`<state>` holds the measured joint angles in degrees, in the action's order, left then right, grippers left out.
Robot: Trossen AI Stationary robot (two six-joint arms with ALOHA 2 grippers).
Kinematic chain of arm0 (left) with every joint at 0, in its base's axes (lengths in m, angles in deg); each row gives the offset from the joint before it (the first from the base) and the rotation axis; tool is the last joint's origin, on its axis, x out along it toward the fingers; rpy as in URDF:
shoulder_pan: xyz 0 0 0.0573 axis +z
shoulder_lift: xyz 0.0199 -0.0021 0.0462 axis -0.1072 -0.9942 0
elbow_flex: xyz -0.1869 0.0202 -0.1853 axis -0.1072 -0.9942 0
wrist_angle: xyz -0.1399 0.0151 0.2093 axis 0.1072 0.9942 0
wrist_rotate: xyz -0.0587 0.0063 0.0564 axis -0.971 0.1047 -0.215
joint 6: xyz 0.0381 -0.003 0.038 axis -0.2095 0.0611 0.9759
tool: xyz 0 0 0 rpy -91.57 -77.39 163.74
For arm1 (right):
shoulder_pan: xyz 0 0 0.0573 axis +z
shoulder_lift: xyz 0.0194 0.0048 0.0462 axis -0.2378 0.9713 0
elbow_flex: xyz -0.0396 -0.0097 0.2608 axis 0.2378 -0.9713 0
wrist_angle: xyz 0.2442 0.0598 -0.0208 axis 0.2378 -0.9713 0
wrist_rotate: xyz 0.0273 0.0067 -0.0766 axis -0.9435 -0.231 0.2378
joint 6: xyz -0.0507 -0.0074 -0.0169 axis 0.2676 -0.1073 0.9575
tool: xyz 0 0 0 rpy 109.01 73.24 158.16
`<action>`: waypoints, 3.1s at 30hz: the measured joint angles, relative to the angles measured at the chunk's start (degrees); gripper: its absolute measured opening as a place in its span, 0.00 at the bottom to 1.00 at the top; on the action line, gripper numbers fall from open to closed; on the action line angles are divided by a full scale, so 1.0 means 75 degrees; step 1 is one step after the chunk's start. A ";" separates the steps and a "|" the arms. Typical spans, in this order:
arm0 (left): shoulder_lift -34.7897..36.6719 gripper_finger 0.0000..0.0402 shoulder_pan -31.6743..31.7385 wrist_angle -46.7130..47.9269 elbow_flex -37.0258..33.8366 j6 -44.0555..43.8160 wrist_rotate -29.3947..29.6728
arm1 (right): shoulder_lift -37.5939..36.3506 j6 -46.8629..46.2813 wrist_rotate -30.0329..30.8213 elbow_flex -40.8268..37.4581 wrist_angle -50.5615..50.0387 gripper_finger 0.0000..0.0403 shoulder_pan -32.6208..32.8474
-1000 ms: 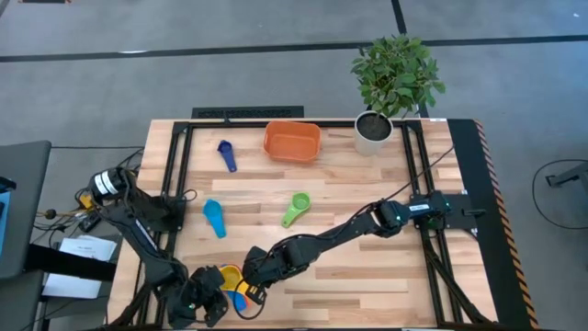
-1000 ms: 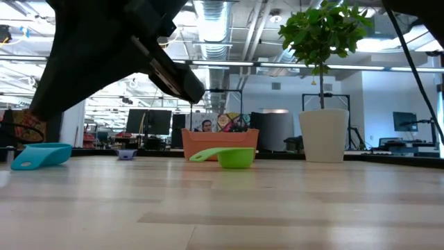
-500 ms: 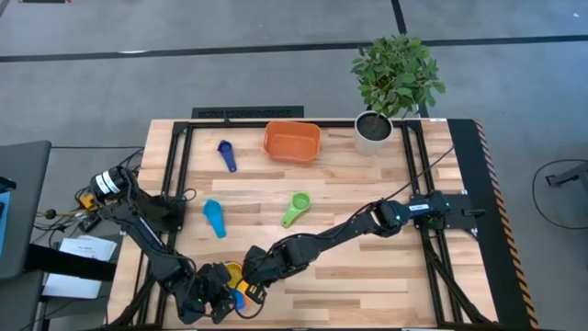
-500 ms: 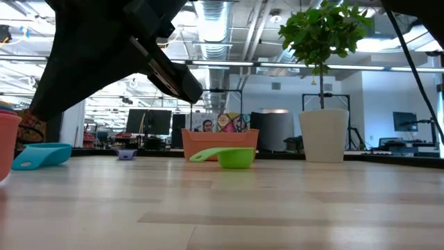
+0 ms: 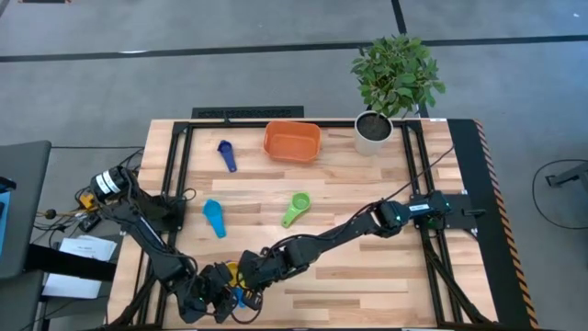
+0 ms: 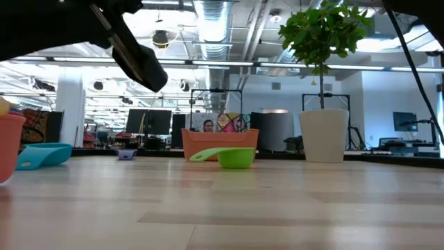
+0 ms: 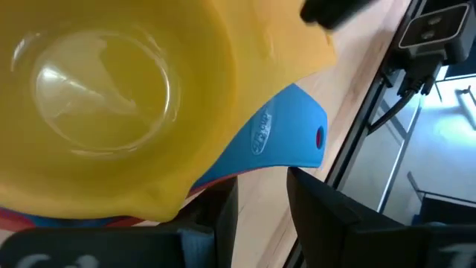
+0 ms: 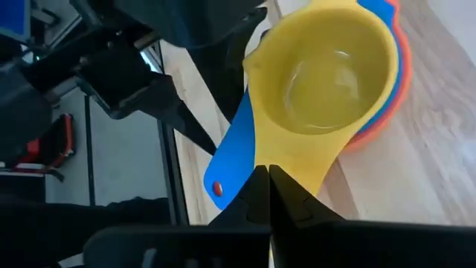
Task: Nest measuring cups in basket
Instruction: Stack the yellow measuring cup on top of the blue measuring cup, then stack the green measuring cup on top of the yellow measuring cup
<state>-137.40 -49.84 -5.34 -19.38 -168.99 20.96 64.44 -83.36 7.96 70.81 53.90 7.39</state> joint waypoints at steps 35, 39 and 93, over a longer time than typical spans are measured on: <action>0.0000 0.26 0.0027 0.0017 0.0000 0.0085 0.0006 | -0.0012 0.0230 0.0664 0.0213 -0.1391 0.01 -0.0093; 0.0000 0.26 0.0027 0.0056 0.0000 0.0085 0.0011 | -0.0015 0.0041 0.0663 0.0078 -0.1559 0.01 -0.0093; 0.4040 0.26 -0.0384 0.3365 0.0000 0.0622 0.1515 | -0.1399 0.0933 0.1398 0.0143 -0.3040 0.03 -0.0291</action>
<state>-107.10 -52.72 19.90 -19.38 -164.33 32.32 53.95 -76.36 18.45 71.88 31.11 5.21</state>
